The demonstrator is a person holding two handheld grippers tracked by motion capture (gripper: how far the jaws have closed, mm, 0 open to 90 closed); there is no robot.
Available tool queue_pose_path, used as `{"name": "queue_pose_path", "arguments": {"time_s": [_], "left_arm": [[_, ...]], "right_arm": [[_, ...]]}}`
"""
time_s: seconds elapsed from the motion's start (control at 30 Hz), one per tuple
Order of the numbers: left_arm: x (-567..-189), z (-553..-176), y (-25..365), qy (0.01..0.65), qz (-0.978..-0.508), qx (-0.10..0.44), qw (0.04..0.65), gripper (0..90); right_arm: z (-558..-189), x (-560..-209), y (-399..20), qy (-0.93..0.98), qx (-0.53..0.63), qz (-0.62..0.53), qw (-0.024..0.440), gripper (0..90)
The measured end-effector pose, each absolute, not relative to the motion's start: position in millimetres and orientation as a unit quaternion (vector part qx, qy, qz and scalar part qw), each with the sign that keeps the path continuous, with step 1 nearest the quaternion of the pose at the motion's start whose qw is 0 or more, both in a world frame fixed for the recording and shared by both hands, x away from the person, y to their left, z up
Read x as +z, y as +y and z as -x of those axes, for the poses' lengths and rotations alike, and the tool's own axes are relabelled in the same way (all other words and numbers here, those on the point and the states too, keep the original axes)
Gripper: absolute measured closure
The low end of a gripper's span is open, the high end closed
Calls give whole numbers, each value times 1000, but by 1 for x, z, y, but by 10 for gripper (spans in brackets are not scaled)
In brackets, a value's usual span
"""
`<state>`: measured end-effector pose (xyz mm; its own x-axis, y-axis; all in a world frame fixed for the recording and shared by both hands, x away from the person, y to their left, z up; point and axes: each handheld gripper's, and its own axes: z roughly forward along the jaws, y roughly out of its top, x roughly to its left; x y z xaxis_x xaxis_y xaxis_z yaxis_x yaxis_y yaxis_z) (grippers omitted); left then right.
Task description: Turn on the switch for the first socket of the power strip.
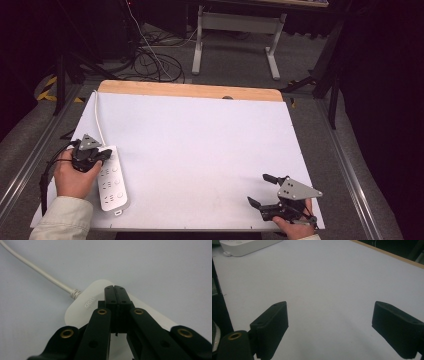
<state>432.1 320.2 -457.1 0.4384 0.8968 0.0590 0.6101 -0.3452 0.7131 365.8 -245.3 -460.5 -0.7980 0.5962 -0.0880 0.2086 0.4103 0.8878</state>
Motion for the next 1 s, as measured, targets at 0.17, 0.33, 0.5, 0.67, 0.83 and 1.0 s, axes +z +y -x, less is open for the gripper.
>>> {"name": "queue_pose_path", "arguments": {"time_s": [0.17,0.33,0.5,0.67,0.83,1.0], "left_arm": [[-458,-433,317,471,-795,216,315,900],[-458,-433,317,476,-794,214,311,900],[-459,-433,318,475,-794,214,313,900],[-460,-432,318,478,-791,210,318,900],[-461,-432,318,480,-790,211,318,900],[-462,-432,319,482,-786,211,324,900]], "right_arm": [[-366,-461,-245,816,484,-246,199,142],[-366,-461,-246,815,485,-247,199,142],[-366,-461,-245,816,484,-245,199,142],[-366,-461,-245,816,484,-245,199,142],[-366,-461,-245,816,483,-245,199,142],[-365,-461,-245,816,484,-244,200,142]]}}
